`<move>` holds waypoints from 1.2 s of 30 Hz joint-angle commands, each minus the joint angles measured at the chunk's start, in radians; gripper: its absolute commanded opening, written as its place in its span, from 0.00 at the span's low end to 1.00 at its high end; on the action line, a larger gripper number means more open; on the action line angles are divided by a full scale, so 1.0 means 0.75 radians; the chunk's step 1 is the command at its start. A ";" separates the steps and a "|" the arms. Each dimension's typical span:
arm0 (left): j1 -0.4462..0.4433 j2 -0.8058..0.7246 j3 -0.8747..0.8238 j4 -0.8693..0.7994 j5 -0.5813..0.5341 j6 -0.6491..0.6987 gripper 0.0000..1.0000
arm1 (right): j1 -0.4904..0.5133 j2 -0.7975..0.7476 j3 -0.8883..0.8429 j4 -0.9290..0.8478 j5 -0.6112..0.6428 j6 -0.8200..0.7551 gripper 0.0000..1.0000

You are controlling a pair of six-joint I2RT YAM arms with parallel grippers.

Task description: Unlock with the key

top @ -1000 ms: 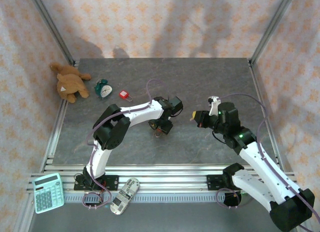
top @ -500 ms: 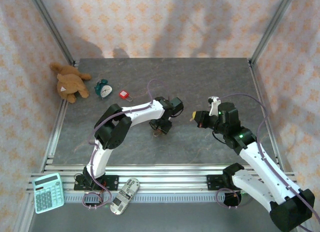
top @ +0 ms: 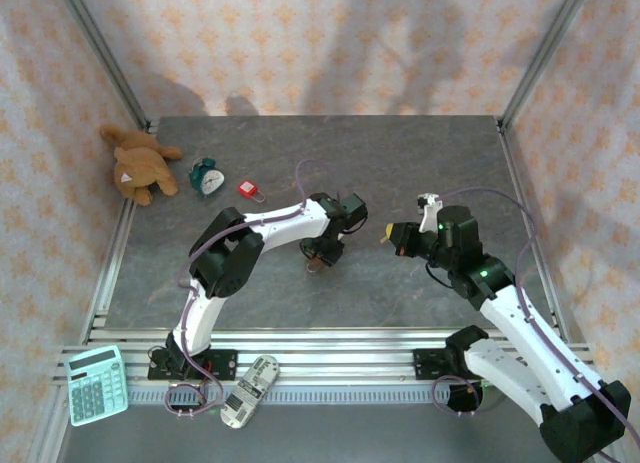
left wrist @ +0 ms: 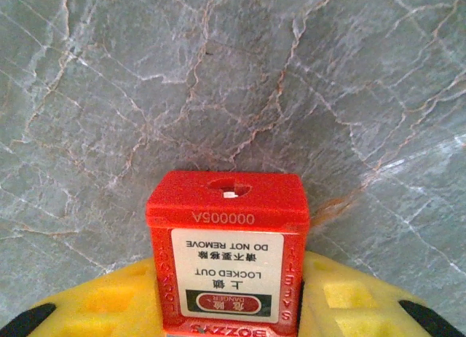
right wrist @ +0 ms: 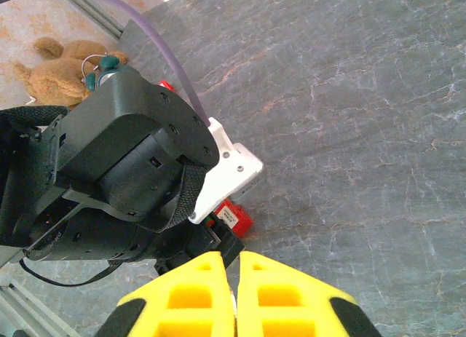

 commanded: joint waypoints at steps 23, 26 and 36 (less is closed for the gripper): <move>-0.097 -0.899 -0.845 1.235 0.061 0.309 0.33 | 0.002 -0.019 0.082 0.059 -0.042 0.109 0.06; -0.141 -0.944 -0.896 1.306 -0.025 0.355 0.34 | 0.018 -0.019 0.095 0.082 -0.037 0.135 0.06; -0.285 -0.995 -1.085 1.625 -0.221 0.524 0.37 | 0.145 0.026 0.136 0.106 0.048 0.132 0.06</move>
